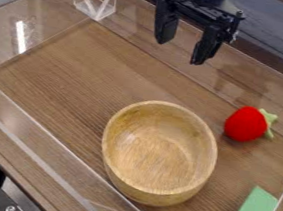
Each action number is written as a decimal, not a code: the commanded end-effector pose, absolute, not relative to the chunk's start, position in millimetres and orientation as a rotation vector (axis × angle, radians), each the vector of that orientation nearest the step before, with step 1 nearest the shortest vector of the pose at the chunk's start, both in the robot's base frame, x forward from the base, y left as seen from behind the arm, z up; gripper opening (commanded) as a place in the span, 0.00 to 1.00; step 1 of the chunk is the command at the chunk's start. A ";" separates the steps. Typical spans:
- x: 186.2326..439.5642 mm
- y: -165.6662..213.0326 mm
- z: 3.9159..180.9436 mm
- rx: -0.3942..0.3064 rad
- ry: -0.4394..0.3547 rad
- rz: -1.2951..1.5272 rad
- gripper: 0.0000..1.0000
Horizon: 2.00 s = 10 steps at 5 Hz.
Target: Move the red object to the left side of the table
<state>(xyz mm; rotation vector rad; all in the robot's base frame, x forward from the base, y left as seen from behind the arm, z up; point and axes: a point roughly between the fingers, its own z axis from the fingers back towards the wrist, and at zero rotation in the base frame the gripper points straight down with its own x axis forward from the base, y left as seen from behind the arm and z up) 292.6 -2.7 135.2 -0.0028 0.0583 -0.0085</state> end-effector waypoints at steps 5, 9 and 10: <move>315.4 -104.0 100.3 -0.025 0.040 -0.210 1.00; 328.9 -116.2 82.8 -0.012 -0.050 -0.282 1.00; 330.0 -124.1 79.5 -0.008 -0.072 -0.244 1.00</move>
